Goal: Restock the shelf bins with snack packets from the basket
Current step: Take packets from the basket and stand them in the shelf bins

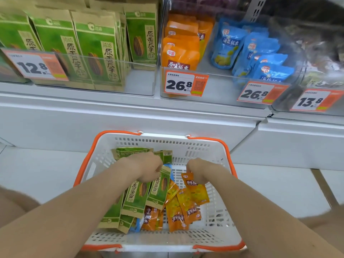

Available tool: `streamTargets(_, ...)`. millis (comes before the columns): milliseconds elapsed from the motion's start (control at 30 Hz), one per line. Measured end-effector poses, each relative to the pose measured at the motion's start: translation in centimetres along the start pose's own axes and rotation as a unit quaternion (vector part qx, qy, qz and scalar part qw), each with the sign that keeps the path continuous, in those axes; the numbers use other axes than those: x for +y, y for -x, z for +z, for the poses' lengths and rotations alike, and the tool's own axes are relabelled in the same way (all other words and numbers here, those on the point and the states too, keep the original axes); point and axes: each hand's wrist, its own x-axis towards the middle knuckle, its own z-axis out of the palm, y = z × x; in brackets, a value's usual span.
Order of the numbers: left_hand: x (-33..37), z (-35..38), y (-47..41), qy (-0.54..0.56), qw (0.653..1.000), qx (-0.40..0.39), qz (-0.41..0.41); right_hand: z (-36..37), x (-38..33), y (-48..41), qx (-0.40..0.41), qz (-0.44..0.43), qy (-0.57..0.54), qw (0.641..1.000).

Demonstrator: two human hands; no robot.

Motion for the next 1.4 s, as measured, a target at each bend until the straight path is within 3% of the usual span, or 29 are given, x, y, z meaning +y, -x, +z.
streamTargets(200, 0.2, -2.6, 1.4, 0.163, 0.985, 0.05, -0.026, -7.6, -2.1, 4.9, 0.126, -0.075, -0.077, 0.986)
streamTargets(333, 0.8, -4.5, 3.1, 0.386, 0.911, 0.134, 0.052, -12.5, -3.6, 9.7, 0.227, -0.122, -0.084, 0.963)
streamTargets(433, 1.4, -6.7, 4.3, 0.423, 0.872, 0.225, 0.099, -15.6, -4.1, 12.9, 0.303, -0.137, -0.063, 0.941)
streamTargets(633, 3.6, -12.3, 6.6, 0.365, 0.819, 0.421, 0.138, -20.9, -3.7, 19.2, 0.433, -0.176, -0.039, 0.883)
streamTargets(767, 4.7, -15.5, 8.7, 0.164, 0.794, 0.573, 0.121, -24.5, -1.1, 21.7, 0.565, -0.129, -0.098, 0.809)
streamTargets(867, 4.5, -17.2, 9.0, 0.022, 0.789, 0.61, 0.074, -25.9, 0.6, 21.1, 0.636, -0.064, -0.133, 0.758)
streamTargets(1000, 3.7, -19.0, 8.1, -0.065, 0.805, 0.59, 0.017, -26.4, 1.9, 17.3, 0.613, 0.021, -0.076, 0.786)
streamTargets(1200, 1.9, -22.5, 6.9, -0.182, 0.822, 0.538, -0.051, -29.6, 3.6, 12.3, 0.554, 0.066, -0.129, 0.82)
streamTargets(1400, 1.4, -23.4, 5.0, -0.116, 0.829, 0.541, -0.086, -32.4, 3.9, 7.5, 0.512, 0.099, -0.16, 0.838)
